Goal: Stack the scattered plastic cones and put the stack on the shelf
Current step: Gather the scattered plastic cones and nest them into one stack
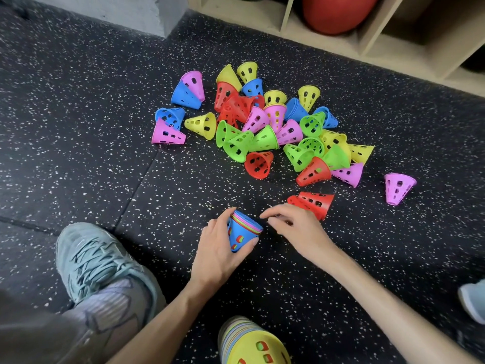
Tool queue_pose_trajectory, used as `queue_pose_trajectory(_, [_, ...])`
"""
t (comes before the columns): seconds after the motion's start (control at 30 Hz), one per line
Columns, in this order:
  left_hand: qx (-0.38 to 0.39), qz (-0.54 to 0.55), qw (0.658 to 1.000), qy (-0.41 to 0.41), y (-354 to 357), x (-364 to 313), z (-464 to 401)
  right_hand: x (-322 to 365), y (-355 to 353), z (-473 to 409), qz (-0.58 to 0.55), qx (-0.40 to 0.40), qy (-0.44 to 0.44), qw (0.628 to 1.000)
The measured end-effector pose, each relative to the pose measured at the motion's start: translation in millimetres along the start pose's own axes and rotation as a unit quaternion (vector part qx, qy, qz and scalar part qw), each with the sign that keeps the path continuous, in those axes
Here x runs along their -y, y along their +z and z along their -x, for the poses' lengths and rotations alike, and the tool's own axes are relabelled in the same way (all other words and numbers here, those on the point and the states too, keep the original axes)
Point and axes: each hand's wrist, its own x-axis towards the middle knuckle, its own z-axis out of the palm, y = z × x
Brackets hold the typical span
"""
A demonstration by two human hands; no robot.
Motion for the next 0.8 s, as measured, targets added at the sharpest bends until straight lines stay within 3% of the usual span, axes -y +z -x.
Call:
queue_pose_trajectory(0.17, [0.001, 0.012, 1.000, -0.008, 2.1, 5.4, 0.4, -9.9, -59.1, -27.5, 0.012, -0.147, 0.019, 0.989])
queue_pose_trajectory(0.3, [-0.002, 0.006, 1.000, -0.003, 2.8, 6.2, -0.3, -33.0, -107.8, -50.1, 0.114, -0.234, 0.041, 0.965])
queue_pose_trajectory(0.57, [0.002, 0.000, 1.000, -0.002, 3.7, 6.8, -0.5, -51.8, -129.0, -71.1, 0.196, -0.095, 0.143, 0.965])
queue_pose_trajectory(0.8, [0.008, -0.009, 1.000, 0.011, 2.4, 4.4, 0.0, -48.0, -122.0, -55.5, 0.192, -0.215, 0.106, 0.952])
